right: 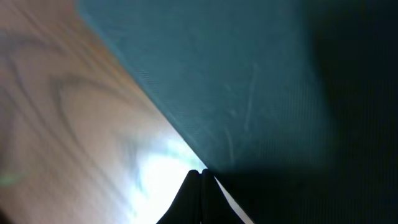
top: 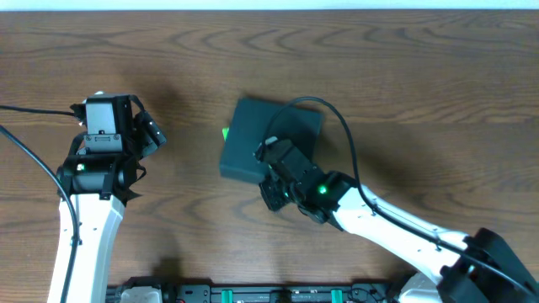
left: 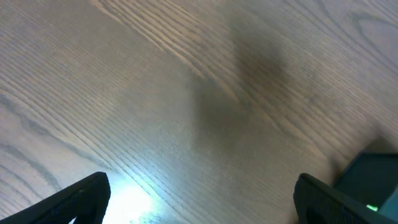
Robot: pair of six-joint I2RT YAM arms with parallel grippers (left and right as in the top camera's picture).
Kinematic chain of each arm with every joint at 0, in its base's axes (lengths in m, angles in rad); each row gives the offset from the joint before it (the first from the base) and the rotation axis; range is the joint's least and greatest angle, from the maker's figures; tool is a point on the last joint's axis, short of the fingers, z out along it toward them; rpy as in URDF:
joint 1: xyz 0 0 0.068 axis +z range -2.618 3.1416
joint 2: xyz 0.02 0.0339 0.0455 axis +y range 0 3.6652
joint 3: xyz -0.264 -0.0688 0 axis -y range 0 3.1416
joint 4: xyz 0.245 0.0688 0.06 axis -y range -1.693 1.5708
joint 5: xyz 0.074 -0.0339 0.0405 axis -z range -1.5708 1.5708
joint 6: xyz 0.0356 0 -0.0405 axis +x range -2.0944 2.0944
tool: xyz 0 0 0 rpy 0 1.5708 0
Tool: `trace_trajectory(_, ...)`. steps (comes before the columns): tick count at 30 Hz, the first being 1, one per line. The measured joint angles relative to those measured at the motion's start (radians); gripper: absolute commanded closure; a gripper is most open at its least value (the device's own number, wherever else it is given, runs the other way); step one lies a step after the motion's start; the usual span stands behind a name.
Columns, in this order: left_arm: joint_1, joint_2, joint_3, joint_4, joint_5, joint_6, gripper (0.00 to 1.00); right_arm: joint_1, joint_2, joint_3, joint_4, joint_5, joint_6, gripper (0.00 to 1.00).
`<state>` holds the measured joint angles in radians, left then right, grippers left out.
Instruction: Pack container
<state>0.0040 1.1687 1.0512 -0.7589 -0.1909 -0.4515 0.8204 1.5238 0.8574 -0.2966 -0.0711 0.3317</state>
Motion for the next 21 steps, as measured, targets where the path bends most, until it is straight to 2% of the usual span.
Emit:
trace_trajectory(14, 0.000, 0.000, 0.000, -0.001, 0.000, 0.000, 0.05, -0.102, 0.092, 0.000, 0.005, 0.057, -0.107, 0.98)
trace_trajectory(21, 0.000, 0.000, 0.000, -0.001, 0.000, 0.000, 0.05, -0.142, 0.092, 0.000, 0.080, 0.099, -0.116, 0.99)
